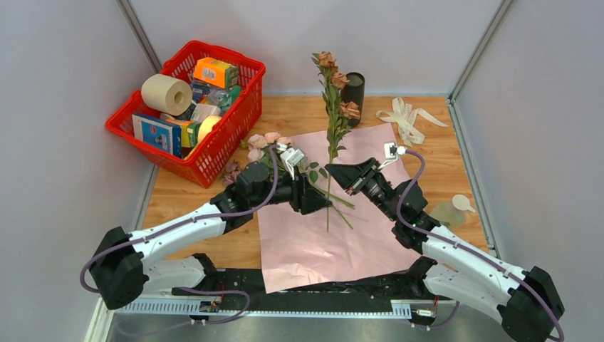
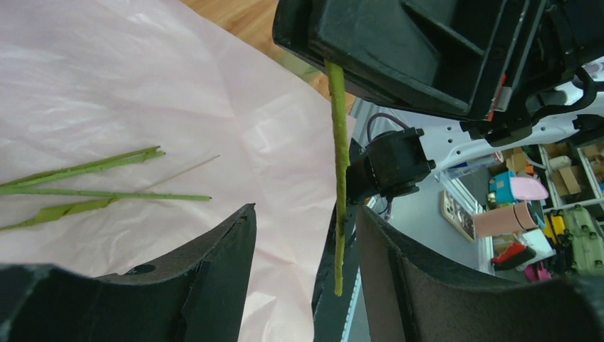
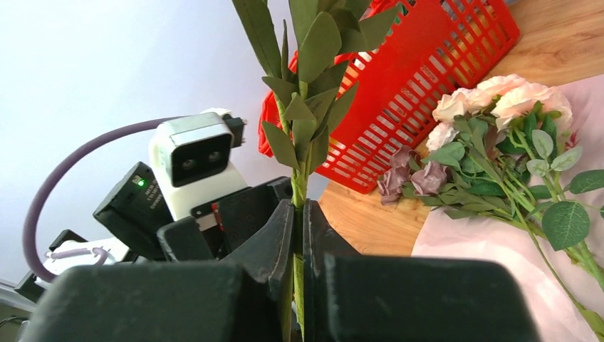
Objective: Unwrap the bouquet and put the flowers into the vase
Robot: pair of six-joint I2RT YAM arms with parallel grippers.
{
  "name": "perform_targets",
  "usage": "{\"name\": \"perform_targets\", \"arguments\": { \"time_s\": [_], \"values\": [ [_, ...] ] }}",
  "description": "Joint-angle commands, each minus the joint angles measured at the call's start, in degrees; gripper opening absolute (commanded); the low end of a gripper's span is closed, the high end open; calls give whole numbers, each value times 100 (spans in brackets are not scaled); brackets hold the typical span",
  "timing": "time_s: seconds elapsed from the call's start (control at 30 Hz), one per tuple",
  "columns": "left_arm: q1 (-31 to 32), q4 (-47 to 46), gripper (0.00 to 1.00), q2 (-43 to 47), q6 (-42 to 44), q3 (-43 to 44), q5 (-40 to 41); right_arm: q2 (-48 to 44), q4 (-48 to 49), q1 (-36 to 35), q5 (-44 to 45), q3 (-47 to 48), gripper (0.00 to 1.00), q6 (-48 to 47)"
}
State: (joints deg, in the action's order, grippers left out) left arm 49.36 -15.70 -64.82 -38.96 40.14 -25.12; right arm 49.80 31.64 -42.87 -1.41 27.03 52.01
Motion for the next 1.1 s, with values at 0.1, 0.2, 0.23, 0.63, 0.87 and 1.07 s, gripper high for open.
{"name": "perform_targets", "arguments": {
  "time_s": [0.1,0.2,0.23,0.63,0.87,1.07],
  "values": [
    [3,-539,47,-215,-147,284,-397,39,519,-107,-44,75,4,108],
    [3,-320,20,-128,-25,301,-265,21,187,-107,26,145,15,-58],
    [12,-284,14,-93,11,275,-195,30,2,-107,53,197,19,-155],
    [12,541,0,628,810,-50,236,249,-1669,15,238,1295,80,-1385],
    [12,999,0,777,1153,-6,219,679,-2090,174,-422,2130,81,-1852],
    [12,1306,0,909,1417,-15,367,1049,-2294,323,-395,2553,67,-2046]
  ]
}}
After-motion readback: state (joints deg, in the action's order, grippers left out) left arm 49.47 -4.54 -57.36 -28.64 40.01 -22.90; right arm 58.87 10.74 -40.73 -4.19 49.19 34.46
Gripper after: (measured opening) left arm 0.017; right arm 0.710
